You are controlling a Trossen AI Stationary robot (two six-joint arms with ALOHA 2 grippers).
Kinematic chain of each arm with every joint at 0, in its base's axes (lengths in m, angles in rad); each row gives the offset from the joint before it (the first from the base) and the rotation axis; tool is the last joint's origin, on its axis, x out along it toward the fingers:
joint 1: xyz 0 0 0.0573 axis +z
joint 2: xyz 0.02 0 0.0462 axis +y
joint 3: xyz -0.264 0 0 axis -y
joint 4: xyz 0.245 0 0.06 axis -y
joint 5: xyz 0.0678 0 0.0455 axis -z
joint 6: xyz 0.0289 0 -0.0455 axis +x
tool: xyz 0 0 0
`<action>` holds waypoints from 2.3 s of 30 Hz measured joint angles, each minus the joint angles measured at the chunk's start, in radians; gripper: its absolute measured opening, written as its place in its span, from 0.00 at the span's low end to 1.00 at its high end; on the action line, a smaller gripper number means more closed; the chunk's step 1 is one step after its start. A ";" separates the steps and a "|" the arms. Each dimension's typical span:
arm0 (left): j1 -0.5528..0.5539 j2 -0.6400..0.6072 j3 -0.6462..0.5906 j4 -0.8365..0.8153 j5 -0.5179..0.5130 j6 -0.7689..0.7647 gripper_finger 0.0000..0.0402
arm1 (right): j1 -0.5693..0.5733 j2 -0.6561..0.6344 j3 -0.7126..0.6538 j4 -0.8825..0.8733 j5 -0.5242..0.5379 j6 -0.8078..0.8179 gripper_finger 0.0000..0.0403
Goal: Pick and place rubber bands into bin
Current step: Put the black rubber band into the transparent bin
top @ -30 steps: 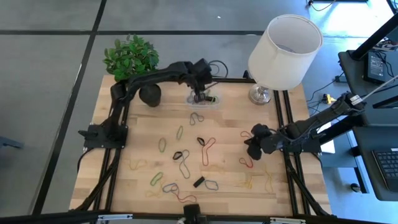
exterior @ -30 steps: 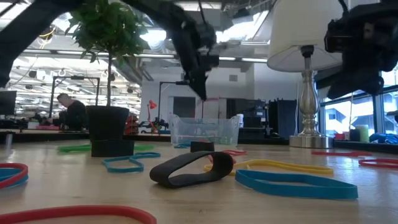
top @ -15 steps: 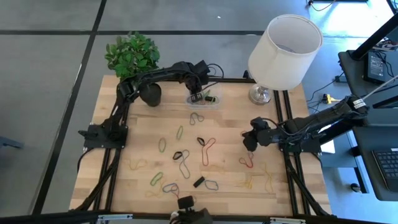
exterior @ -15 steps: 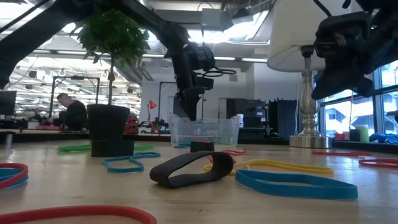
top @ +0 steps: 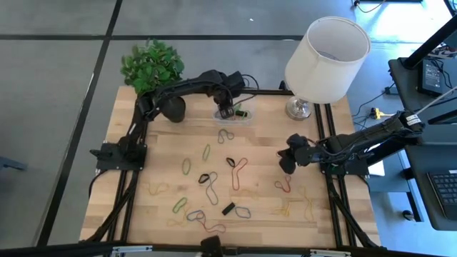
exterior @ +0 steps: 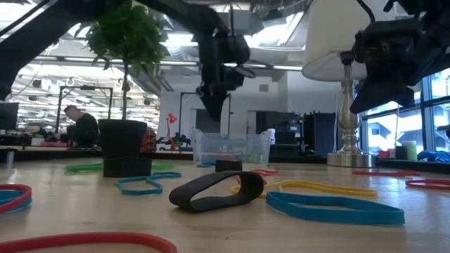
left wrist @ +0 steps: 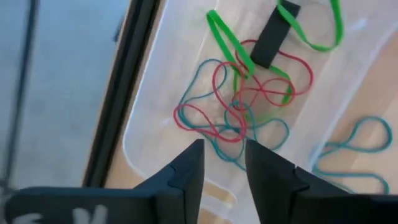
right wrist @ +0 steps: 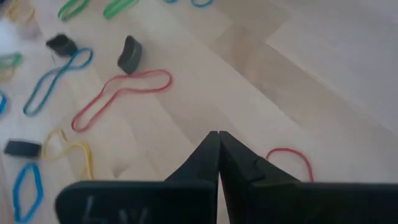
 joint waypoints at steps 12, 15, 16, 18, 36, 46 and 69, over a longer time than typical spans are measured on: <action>-0.267 0.000 0.128 -0.126 -0.007 -0.205 0.01 | 0.000 0.000 0.000 0.008 -0.139 -0.039 0.03; -0.323 0.000 0.127 -0.127 0.041 -0.253 0.01 | 0.001 0.000 0.000 0.008 -0.177 -0.041 0.03; -0.338 0.000 0.126 -0.127 0.061 -0.263 0.00 | 0.001 0.000 0.000 0.008 -0.178 -0.041 0.03; -0.373 0.000 0.107 -0.105 0.083 -0.273 0.00 | 0.001 0.000 0.000 0.008 -0.178 -0.060 0.03; -0.557 -0.171 -0.419 0.291 0.132 -0.398 0.00 | 0.124 -0.001 0.000 0.117 -0.197 -0.078 0.01; -0.596 -0.580 -0.923 0.523 0.061 -0.521 0.01 | 0.134 0.132 0.112 0.164 -0.048 -0.051 0.00; -0.720 -1.245 -1.564 0.786 0.022 -0.503 0.00 | -0.095 0.983 1.001 -0.209 -0.045 -0.147 0.08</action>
